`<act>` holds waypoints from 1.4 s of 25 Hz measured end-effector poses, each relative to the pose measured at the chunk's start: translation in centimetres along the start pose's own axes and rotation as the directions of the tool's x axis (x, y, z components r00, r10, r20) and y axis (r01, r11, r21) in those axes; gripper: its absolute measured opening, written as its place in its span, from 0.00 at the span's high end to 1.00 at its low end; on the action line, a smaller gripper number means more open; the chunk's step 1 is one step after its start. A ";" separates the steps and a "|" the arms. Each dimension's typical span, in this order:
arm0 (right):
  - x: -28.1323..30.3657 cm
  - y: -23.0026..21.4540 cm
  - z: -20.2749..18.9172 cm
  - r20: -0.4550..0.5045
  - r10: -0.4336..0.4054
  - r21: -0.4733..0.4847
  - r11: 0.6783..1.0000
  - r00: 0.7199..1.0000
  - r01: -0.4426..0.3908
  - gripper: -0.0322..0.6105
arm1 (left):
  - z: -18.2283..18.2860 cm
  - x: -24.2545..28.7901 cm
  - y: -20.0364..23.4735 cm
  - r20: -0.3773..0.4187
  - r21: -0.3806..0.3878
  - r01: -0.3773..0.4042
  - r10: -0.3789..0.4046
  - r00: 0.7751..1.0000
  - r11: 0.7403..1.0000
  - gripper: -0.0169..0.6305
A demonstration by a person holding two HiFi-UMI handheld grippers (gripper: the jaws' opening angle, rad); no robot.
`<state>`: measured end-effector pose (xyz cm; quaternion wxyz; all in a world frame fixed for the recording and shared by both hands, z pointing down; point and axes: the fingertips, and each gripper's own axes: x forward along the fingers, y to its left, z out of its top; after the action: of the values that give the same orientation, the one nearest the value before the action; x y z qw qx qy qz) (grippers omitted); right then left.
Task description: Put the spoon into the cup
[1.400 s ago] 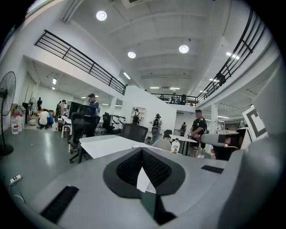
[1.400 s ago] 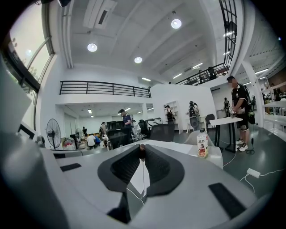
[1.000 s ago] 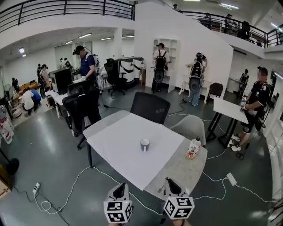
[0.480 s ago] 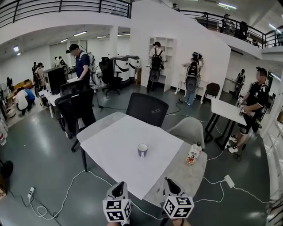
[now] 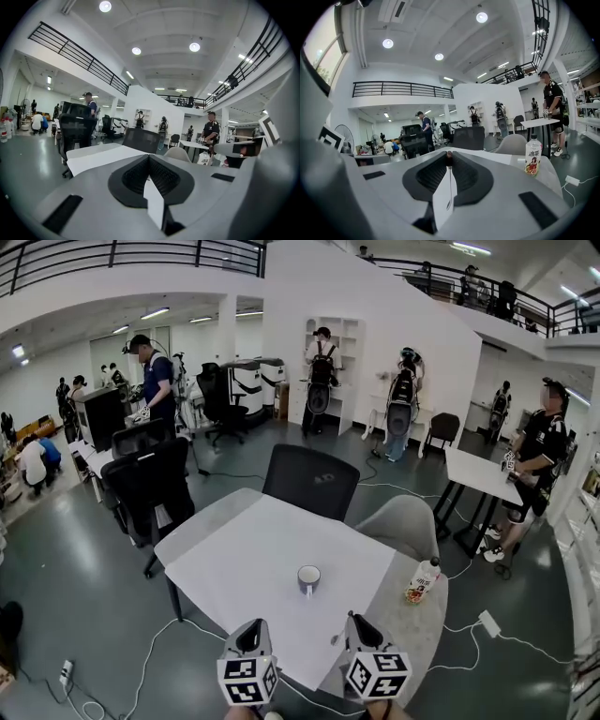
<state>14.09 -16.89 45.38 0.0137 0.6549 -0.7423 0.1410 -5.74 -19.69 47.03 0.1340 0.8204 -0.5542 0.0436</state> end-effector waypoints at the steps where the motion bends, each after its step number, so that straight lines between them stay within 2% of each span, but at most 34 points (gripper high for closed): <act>1: 0.5 0.0 0.2 0.000 -0.006 0.000 1.000 1.000 0.006 0.86 | 0.3 0.7 0.3 0.000 -0.003 0.006 -0.006 1.000 1.000 0.95; 7: 3.4 -0.2 1.2 -0.003 -0.045 -0.016 0.999 0.999 0.045 0.86 | 1.1 4.5 1.8 0.002 -0.036 0.044 -0.044 0.999 0.998 0.95; 12: 5.2 -0.2 2.1 0.009 -0.075 -0.027 0.997 0.997 0.076 0.86 | 0.3 6.6 3.1 -0.017 -0.061 0.068 -0.070 0.997 0.996 0.95; 20: 6.5 -1.1 0.9 -0.019 -0.131 0.012 0.991 0.991 0.131 0.86 | -0.8 8.0 4.0 -0.068 -0.029 0.092 -0.094 0.993 0.995 0.95; 35: 10.1 -1.9 -0.2 -0.056 -0.108 0.045 0.993 0.993 0.110 0.86 | -1.4 10.6 4.8 -0.116 -0.019 0.080 -0.082 0.990 0.997 0.95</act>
<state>14.51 -26.80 48.02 0.0256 0.6906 -0.7013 0.1751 -6.00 -30.53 51.49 0.1738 0.8373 -0.5118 0.0821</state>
